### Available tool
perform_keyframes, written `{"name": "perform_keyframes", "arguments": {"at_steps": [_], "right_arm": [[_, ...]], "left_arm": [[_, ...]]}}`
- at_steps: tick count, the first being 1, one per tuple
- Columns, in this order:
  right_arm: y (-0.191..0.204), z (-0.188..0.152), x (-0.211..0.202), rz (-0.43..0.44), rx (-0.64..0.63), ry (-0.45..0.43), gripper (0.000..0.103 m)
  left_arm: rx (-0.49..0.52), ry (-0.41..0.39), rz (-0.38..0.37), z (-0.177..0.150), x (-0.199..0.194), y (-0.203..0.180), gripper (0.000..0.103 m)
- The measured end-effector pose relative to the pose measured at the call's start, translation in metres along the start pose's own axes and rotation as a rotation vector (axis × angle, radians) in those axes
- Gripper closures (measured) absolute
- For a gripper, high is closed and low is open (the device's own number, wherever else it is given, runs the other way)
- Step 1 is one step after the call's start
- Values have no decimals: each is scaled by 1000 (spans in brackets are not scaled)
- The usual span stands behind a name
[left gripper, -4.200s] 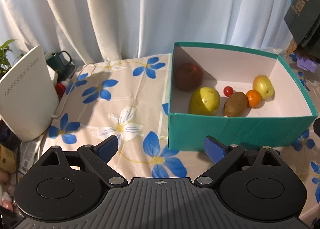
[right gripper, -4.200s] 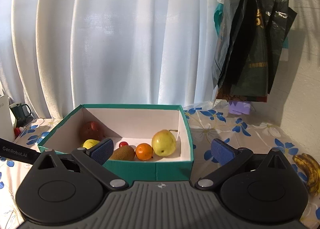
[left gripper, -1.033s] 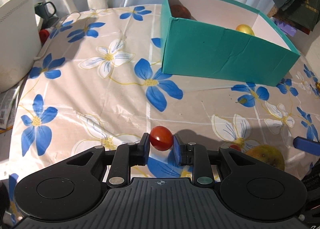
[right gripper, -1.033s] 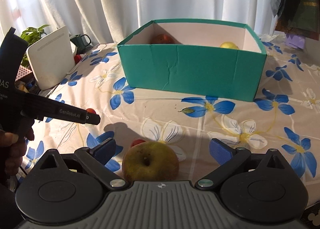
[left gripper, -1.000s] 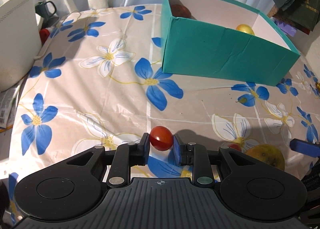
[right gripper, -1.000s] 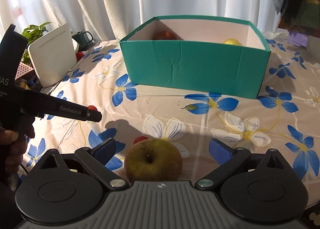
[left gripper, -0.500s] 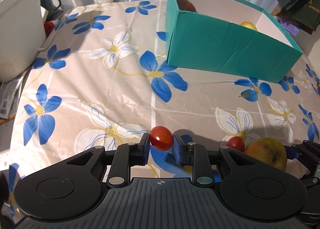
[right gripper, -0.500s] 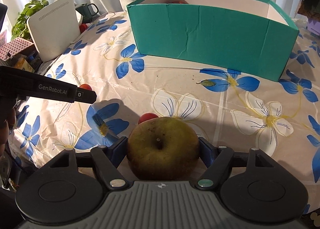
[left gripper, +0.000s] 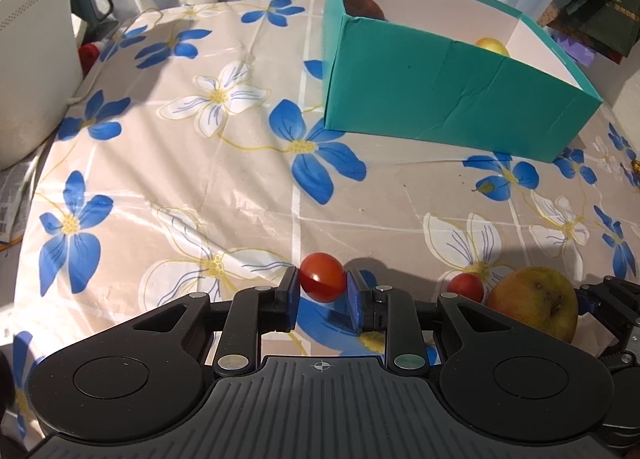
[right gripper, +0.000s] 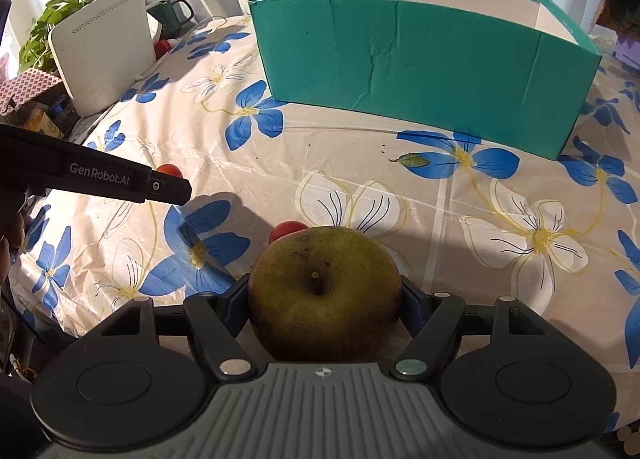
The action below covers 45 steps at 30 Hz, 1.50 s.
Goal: Organize fruits
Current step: 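Lower the tomato into the box and open left while right lifts the green apple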
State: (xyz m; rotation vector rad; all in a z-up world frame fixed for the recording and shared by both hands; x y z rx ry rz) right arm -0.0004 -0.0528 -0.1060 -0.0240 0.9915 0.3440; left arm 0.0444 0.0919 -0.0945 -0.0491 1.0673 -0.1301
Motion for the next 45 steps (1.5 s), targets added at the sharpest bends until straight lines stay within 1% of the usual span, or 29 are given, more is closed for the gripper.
{"name": "perform_keyframes", "arguments": {"at_steps": [5, 12, 15, 19, 25, 29, 34, 40, 45], "right_arm": [[-12, 14, -19, -8, 40, -73, 30], [-53, 38, -47, -95, 141, -178, 30], [-69, 46, -58, -131, 173, -219, 30], [-81, 55, -65, -149, 203, -260, 30], [-91, 65, -71, -150, 219, -293, 30], [-95, 73, -74, -159, 217, -303, 30], [-98, 81, -80, -161, 220, -336, 30], [-103, 88, -83, -153, 245, -369, 31], [-110, 92, -87, -161, 260, -397, 31]], "left_arm": [[6, -12, -3, 5, -3, -1, 75], [33, -30, -6, 19, -8, -9, 75], [56, -47, -13, 29, -11, -19, 75], [100, -81, -8, 52, -17, -37, 75], [133, -157, 0, 90, -28, -61, 75], [138, -188, 3, 110, -32, -71, 75], [148, -222, 24, 133, -35, -77, 75], [165, -247, 72, 157, -27, -83, 75], [177, -240, 102, 171, -10, -89, 75]]}}
Point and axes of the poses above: each gripper's, at about its wrist camera, not at the fingertips, and x roughly the way its jaws point, y to its left, z to its top, the point moved 10 cm from there along x, roughly the way its jaws point
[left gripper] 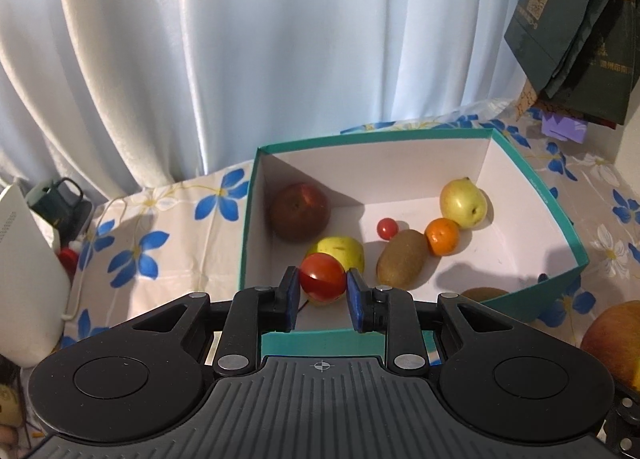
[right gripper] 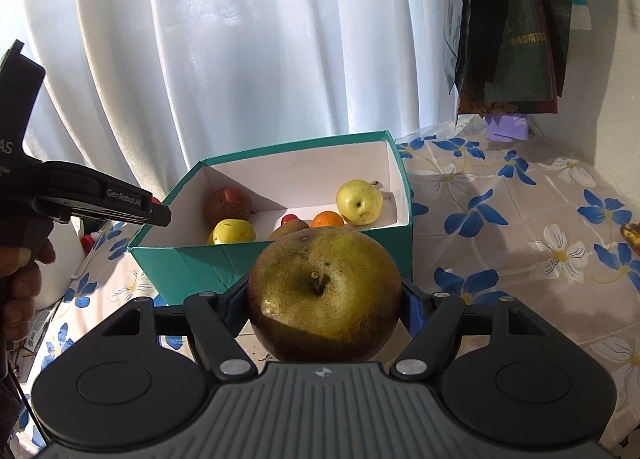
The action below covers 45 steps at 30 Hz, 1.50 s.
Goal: Organize fruits
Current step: 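Lower the tomato into the box and open left while right lifts the green apple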
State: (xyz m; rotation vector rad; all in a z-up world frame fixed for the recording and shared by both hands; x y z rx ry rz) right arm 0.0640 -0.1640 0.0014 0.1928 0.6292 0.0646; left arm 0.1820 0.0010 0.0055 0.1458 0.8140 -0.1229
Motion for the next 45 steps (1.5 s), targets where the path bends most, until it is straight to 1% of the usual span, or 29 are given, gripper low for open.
{"name": "perform_keyframes", "arguments": {"at_steps": [5, 11, 27, 31, 36, 40, 45], "right_arm": [[-7, 6, 0, -18, 14, -17, 31], [-16, 16, -2, -43, 25, -46, 31], [-34, 34, 4, -77, 46, -87, 31], [-32, 39, 7, -74, 37, -96, 31], [-28, 46, 12, -66, 25, -109, 31], [-26, 51, 15, -65, 17, -121, 31], [-25, 54, 16, -62, 13, -131, 31]], "left_arm": [[24, 5, 10, 6, 18, -9, 75], [41, 33, 9, 8, 42, -18, 75], [70, 127, 16, -7, 94, -32, 75], [94, 105, 45, -5, 97, -33, 75], [103, 98, 55, -2, 100, -33, 75], [91, 98, 44, -2, 100, -32, 74], [82, 96, 35, 0, 100, -32, 68]]}}
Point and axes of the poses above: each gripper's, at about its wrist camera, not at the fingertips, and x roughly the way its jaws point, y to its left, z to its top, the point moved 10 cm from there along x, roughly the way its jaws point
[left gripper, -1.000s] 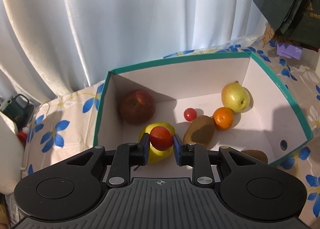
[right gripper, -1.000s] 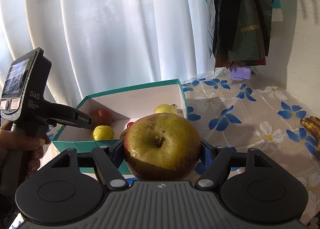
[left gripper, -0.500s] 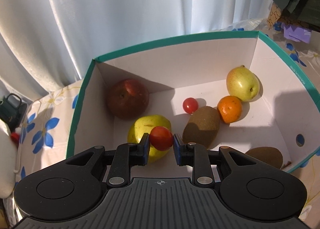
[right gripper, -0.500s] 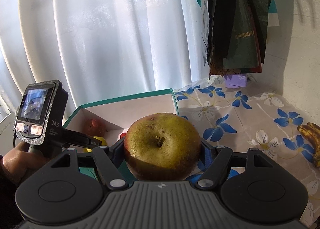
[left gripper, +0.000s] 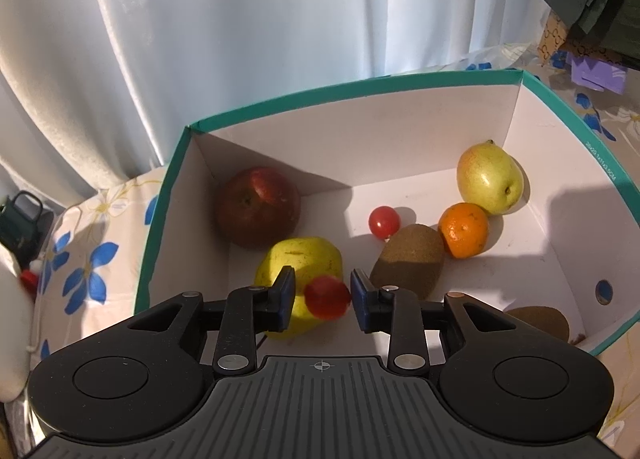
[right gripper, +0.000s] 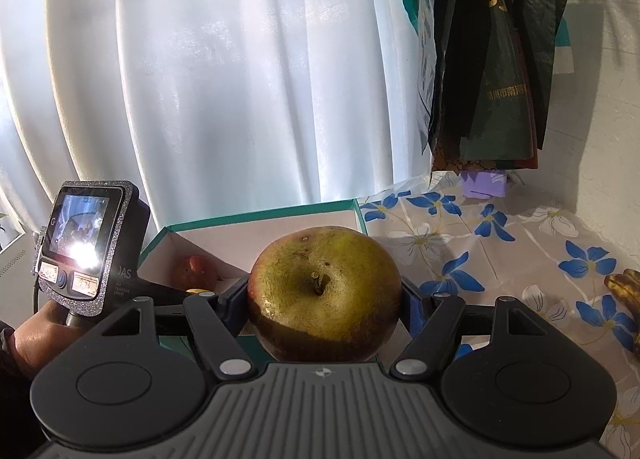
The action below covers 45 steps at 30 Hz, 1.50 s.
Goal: Organize fruits
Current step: 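Lower the tomato into the box and open left while right lifts the green apple, then withdraw the left gripper while right carries the green apple over the box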
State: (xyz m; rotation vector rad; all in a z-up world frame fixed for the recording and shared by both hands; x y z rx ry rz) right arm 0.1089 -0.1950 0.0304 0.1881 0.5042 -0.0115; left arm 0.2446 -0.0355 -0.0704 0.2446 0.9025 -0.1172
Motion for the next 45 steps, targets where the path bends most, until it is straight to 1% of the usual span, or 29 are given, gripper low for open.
{"name": "perform_keyframes", "arguments": {"at_steps": [2, 4, 5, 6, 8, 9, 10, 12, 16, 18, 20, 23, 26, 30, 35, 41, 45], "right_arm": [[0, 0, 1, 1, -2, -1, 31], [1, 1, 1, 0, -3, -4, 31], [1, 1, 1, 0, -3, -6, 31], [1, 1, 1, -2, -4, -8, 31], [0, 1, 1, -3, -6, -10, 31], [0, 2, 1, -5, -5, -11, 31], [-1, 2, 1, -7, -5, -12, 31], [-2, 2, 1, -10, -4, -12, 31], [-4, 2, -2, -20, -6, -23, 30], [-4, 2, -3, -25, -7, -26, 30], [-3, 3, -4, -25, -5, -31, 30], [-2, 3, -2, -22, -5, -31, 30], [-1, 3, 2, -16, -13, -27, 30], [-1, 5, 8, -11, -22, -26, 30], [-1, 8, 17, -13, -31, -24, 30], [6, 8, 30, -4, -50, -8, 30], [6, 10, 39, -3, -60, -5, 30]], "left_arm": [[0, 1, -6, 0, 0, -1, 66], [-11, 10, -25, -1, 0, -2, 56], [-18, 20, -32, -2, 0, -1, 49], [-24, 26, -35, -3, 0, 0, 46], [-30, 17, -26, -3, -3, 3, 45], [-33, 11, -24, -2, -6, 4, 42], [-44, -1, -25, -1, -11, 7, 40], [-67, -36, -26, 1, -25, 15, 25], [-131, -124, -8, -1, -65, 41, 16], [-166, -162, -6, -5, -82, 54, 8], [-172, -175, 16, -14, -92, 65, 8], [-181, -147, 47, -31, -95, 76, 8], [-210, -107, 31, -50, -94, 82, 8], [-203, -109, 25, -65, -96, 85, 8], [-197, -95, -14, -75, -92, 79, 8], [-194, -101, -50, -76, -89, 73, 8], [-196, -87, -61, -77, -84, 71, 8]]}}
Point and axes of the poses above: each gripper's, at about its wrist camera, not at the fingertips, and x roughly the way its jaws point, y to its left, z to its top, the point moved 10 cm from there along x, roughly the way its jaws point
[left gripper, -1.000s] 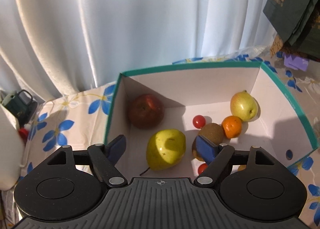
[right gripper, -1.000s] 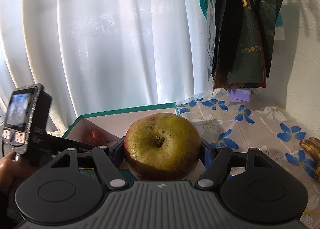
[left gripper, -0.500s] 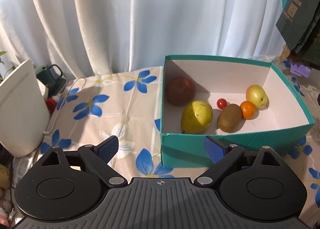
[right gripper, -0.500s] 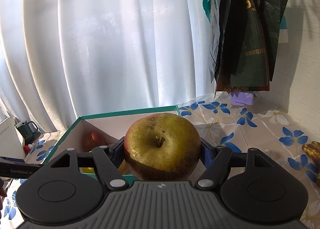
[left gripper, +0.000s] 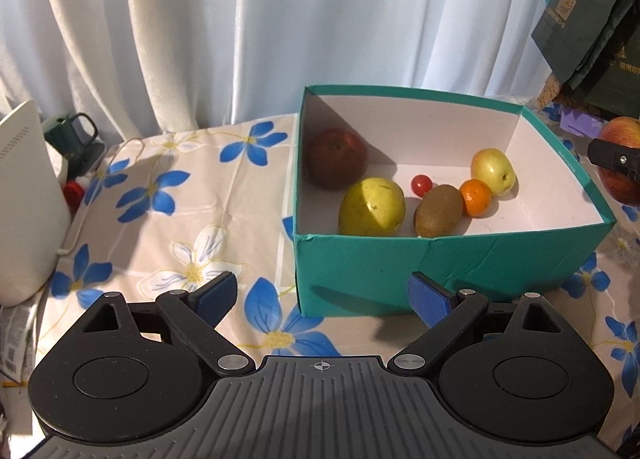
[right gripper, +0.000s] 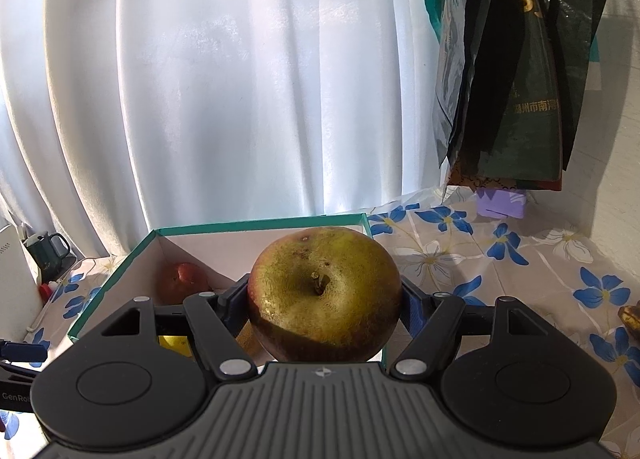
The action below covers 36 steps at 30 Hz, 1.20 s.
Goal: Organize fruits
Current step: 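Withdraw the left gripper while right carries the green apple over the box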
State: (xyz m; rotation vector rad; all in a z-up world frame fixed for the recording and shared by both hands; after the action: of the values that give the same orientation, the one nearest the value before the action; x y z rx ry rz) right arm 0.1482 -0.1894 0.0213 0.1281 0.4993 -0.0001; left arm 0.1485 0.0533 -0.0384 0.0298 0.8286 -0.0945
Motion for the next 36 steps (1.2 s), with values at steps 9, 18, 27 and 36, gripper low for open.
{"name": "perform_keyframes", "arguments": {"at_steps": [9, 18, 27, 36], "right_arm": [[16, -15, 37, 42, -32, 73, 30], [18, -30, 55, 26, -59, 121, 30], [19, -37, 64, -10, -127, 159, 30], [21, -40, 67, -33, -196, 182, 30]], "left_arm": [[-19, 19, 8, -2, 7, 6, 8], [-28, 26, 21, -4, 5, 11, 8], [-40, 46, 25, -11, 2, 13, 8], [-32, 45, 27, -14, -4, 13, 8]]}}
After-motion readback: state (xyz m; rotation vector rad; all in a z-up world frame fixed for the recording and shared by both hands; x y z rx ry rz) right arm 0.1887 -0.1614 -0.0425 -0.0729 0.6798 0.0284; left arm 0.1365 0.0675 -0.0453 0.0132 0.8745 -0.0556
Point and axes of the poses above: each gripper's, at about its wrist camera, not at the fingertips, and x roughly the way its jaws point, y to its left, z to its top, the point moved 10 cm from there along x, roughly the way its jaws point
